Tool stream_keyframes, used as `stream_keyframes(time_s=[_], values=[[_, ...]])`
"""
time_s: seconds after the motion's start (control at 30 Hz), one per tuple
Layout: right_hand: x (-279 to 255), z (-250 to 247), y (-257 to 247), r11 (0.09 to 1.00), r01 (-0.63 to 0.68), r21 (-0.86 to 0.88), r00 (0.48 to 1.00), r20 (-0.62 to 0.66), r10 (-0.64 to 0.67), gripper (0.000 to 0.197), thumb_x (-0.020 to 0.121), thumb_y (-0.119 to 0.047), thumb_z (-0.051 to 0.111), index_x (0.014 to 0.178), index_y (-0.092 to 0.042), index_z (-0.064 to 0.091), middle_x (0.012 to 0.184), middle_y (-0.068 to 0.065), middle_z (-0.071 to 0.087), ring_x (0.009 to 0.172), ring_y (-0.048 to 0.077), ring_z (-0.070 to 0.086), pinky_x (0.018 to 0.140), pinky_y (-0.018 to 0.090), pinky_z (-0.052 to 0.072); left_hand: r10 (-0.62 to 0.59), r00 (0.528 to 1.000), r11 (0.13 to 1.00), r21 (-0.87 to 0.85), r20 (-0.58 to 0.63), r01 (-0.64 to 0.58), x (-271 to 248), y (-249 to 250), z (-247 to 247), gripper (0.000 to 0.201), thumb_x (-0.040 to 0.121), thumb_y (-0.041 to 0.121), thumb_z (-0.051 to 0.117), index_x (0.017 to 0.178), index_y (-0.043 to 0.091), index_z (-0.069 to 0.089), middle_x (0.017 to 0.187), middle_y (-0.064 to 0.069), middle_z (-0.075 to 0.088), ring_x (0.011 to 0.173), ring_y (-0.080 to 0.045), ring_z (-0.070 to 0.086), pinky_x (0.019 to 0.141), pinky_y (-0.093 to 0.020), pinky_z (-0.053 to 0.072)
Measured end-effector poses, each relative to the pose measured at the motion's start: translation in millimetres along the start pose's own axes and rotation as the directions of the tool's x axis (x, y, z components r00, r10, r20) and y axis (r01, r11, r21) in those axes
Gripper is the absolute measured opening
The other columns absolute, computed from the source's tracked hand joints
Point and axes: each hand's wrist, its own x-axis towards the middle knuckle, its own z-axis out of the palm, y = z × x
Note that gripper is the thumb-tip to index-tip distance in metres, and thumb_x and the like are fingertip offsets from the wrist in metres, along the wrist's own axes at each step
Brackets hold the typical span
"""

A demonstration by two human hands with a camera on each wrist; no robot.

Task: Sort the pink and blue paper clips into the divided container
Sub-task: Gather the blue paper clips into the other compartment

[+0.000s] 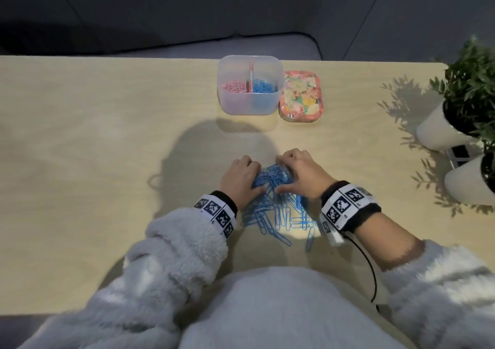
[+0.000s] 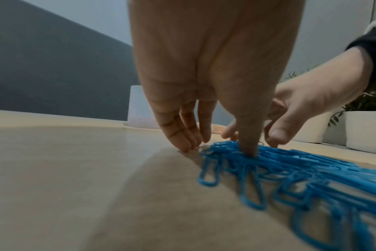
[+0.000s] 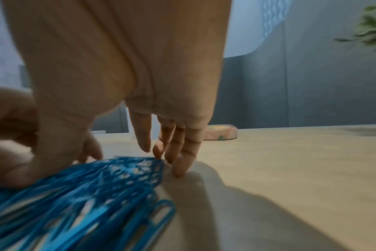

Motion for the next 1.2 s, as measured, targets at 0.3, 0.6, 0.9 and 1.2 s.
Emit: stream_keyframes(time_s=[0.3, 0.6, 0.9, 1.2], values=[[13, 13, -22, 0.999, 0.038, -0.032, 0.989, -0.143, -0.042, 0.023, 0.085, -0.007, 0.054, 0.104, -0.010, 0.064, 0.108, 0.011, 0.059, 0.103, 0.031, 0.052, 0.086, 0.044, 0.046, -0.089, 0.996, 0.996, -0.016, 0.030, 0.090, 16, 10, -3, 0.022, 0.087, 0.011, 0.057, 0.108, 0.004, 0.055, 0.112, -0.017, 0.056, 0.102, -0.034, 0.054, 0.085, -0.038, 0.041], [37, -49, -13, 0.948, 0.026, 0.318, 0.981, -0.192, 0.038, 0.019, 0.080, 0.001, 0.064, 0.068, -0.013, 0.063, 0.069, 0.002, 0.058, 0.054, -0.005, 0.054, 0.054, 0.010, 0.038, -0.193, 0.979, 0.950, -0.239, 0.062, 0.203, 15, -3, -11, 0.020, 0.082, 0.011, 0.065, 0.101, 0.005, 0.064, 0.108, -0.013, 0.065, 0.103, -0.029, 0.058, 0.085, -0.034, 0.044], [123, -141, -33, 0.914, 0.017, 0.405, 0.907, -0.390, 0.156, 0.027, 0.079, -0.011, 0.069, 0.061, -0.023, 0.054, 0.064, -0.008, 0.054, 0.056, 0.004, 0.050, 0.044, 0.011, 0.045, -0.163, 0.987, 0.930, -0.333, 0.005, 0.156, 15, -3, -27, 0.016, 0.081, 0.009, 0.060, 0.097, 0.005, 0.063, 0.103, -0.014, 0.066, 0.097, -0.030, 0.058, 0.079, -0.030, 0.043], [146, -129, -44, 0.925, -0.106, 0.365, 0.921, -0.313, 0.229, 0.029, 0.088, -0.002, 0.051, 0.115, -0.004, 0.061, 0.119, 0.020, 0.061, 0.104, 0.034, 0.063, 0.093, 0.042, 0.052, -0.151, 0.934, 0.836, -0.546, -0.324, -0.054, 82, 8, -90, 0.011, 0.079, 0.001, 0.061, 0.089, 0.002, 0.065, 0.075, -0.007, 0.065, 0.070, -0.016, 0.053, 0.070, -0.024, 0.040]])
